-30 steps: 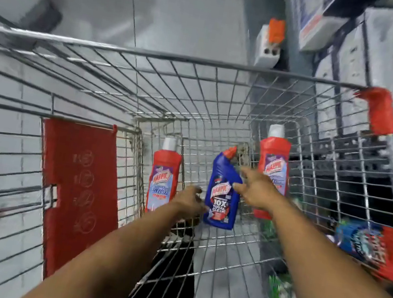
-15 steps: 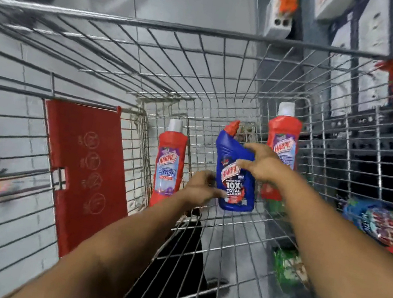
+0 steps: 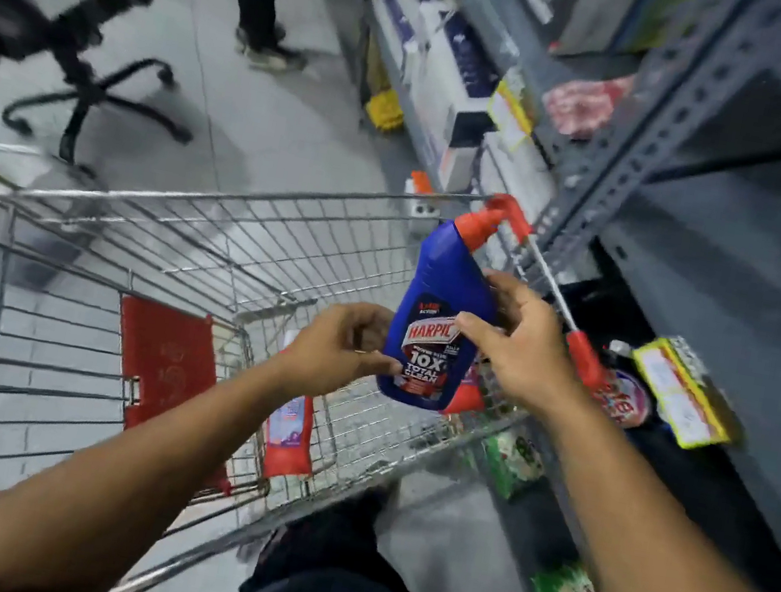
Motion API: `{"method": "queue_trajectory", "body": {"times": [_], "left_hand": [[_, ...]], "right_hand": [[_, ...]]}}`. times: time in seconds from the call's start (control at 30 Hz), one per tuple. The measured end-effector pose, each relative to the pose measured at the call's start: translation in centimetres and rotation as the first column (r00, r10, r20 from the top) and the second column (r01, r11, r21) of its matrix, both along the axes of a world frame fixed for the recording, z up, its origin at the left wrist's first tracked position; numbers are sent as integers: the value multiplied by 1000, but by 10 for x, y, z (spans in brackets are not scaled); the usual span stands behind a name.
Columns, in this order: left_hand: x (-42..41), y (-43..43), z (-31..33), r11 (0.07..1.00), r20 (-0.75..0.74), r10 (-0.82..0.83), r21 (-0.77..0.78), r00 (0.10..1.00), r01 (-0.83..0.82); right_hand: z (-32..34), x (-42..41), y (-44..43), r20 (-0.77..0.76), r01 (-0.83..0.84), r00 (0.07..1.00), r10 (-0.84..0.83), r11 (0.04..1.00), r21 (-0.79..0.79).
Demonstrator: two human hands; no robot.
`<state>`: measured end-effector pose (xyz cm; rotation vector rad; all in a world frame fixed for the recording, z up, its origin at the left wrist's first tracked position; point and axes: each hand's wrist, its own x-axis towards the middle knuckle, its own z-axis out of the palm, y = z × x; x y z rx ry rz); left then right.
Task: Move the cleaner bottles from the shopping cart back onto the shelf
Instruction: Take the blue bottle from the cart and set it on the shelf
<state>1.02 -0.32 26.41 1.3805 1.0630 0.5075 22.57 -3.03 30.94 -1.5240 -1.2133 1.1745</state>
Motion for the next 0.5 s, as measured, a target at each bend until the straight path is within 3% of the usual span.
{"method": "queue_trajectory", "body": {"times": [0.17, 0.3, 0.4, 0.5], "left_hand": [[54, -68, 70, 969, 61, -138, 216, 989, 122], [113, -131, 88, 897, 71, -250, 393, 966, 204], [173, -182, 86, 820, 81, -369, 497, 926, 284], [254, -246, 96, 687, 62, -546, 604, 835, 404]], "right_hand": [[72, 41, -105, -68, 144, 989, -133, 968, 205], [96, 78, -208, -105, 268, 963, -248, 920, 287], [106, 116, -293, -72, 378, 925, -374, 875, 304], [116, 163, -388, -26, 538, 823, -567, 766, 353]]}}
